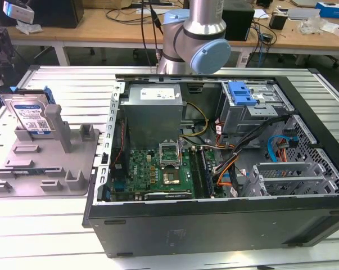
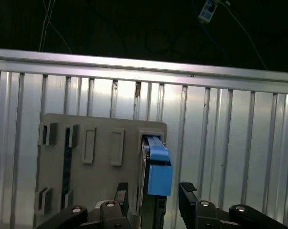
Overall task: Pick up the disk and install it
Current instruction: 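Pick up the disk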
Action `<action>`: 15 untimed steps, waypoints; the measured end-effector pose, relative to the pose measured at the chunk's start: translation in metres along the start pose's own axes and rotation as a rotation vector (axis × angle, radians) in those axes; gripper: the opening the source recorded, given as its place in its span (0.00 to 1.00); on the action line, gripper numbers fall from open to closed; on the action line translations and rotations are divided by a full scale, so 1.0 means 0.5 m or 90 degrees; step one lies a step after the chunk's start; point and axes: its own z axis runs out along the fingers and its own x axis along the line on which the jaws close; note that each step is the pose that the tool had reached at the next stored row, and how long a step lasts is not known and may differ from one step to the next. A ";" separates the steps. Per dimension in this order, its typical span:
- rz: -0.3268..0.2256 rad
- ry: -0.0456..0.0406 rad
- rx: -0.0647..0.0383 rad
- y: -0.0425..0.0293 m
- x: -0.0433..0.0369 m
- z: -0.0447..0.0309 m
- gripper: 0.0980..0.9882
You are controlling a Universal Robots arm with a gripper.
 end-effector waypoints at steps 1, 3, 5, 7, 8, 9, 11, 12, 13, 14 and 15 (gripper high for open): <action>-0.001 0.0000 0.000 0.001 0.000 0.004 0.50; -0.001 0.0000 0.000 0.001 0.000 0.009 0.50; -0.002 0.0000 0.000 0.002 -0.001 0.014 0.50; -0.002 0.0000 0.000 0.003 -0.005 0.016 0.50; -0.002 -0.0001 0.000 0.004 -0.007 0.017 0.50; -0.002 0.0000 0.000 0.006 -0.011 0.018 0.50; -0.002 0.0000 0.000 0.010 -0.014 0.020 0.50; -0.002 0.0000 0.000 0.013 -0.015 0.022 0.50; -0.003 -0.0001 0.000 0.017 -0.015 0.025 0.50; -0.003 0.0000 0.000 0.017 -0.015 0.025 0.50; -0.002 0.0000 0.000 0.017 -0.014 0.025 0.50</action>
